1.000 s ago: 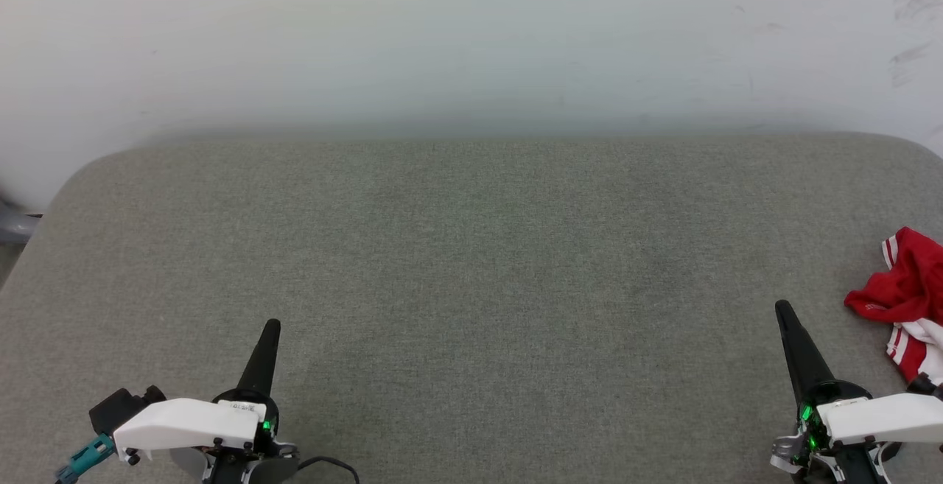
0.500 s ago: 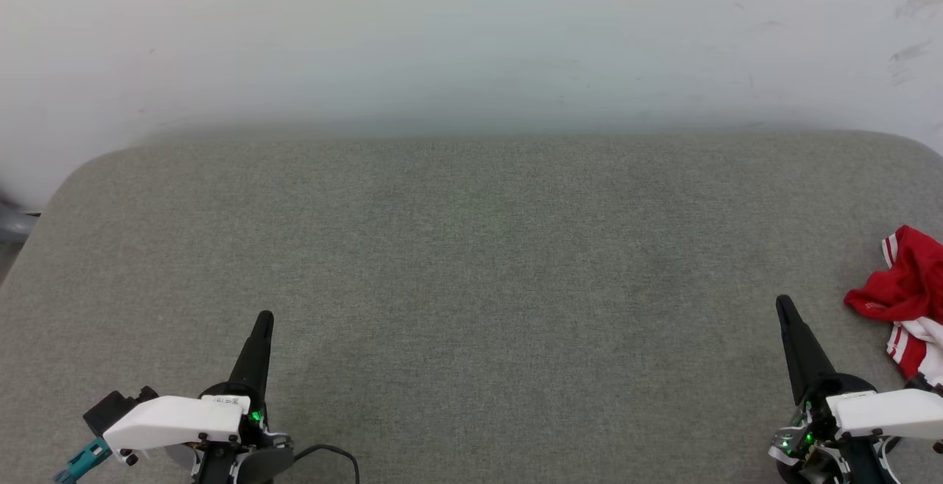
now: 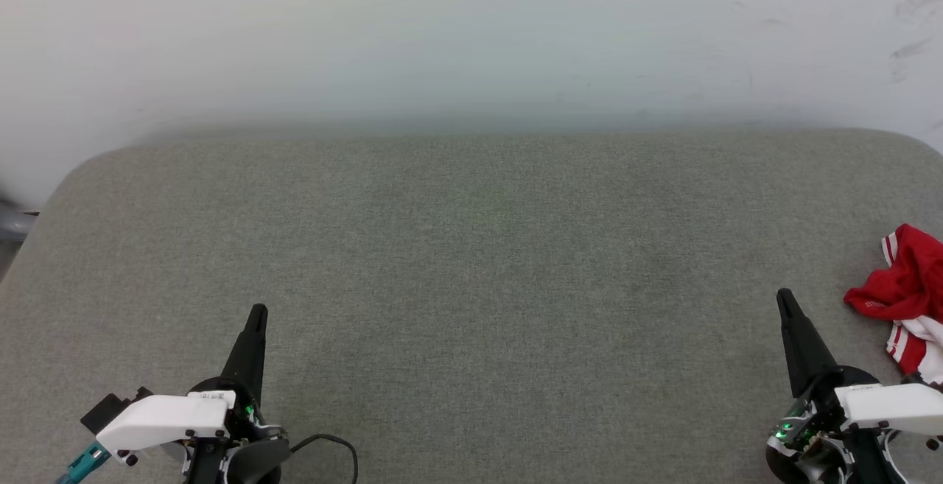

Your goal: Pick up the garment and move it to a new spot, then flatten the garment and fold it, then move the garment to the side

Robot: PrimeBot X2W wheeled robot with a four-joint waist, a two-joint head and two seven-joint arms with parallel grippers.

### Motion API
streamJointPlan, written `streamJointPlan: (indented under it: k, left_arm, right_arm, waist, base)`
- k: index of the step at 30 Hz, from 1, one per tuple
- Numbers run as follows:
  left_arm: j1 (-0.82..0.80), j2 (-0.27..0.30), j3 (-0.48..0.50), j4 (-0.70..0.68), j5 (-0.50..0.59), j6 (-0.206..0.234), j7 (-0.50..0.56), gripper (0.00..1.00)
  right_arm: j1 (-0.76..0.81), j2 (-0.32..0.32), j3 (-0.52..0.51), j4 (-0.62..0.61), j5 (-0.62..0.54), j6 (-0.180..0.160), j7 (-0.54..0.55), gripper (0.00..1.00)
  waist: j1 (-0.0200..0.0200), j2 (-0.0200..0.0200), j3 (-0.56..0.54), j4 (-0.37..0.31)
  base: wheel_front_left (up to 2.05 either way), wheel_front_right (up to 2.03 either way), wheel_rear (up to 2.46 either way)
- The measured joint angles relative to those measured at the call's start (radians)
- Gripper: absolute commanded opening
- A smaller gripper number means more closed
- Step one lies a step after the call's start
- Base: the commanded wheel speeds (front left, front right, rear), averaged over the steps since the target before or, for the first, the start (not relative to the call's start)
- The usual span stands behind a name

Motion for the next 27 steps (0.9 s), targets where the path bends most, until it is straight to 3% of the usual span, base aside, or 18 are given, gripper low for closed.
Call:
streamJointPlan:
  k: [27]
  left_arm:
    - [-0.007, -0.007, 0.013, 0.002, -0.043, -0.006, 0.013, 0.0]
  right_arm:
    - [-0.015, 0.004, -0.007, 0.013, 0.046, 0.0, 0.009, 0.0]
  waist:
    - [0.0, 0.0, 0.002, -0.001]
  base:
    - [0.0, 0.0, 0.0]
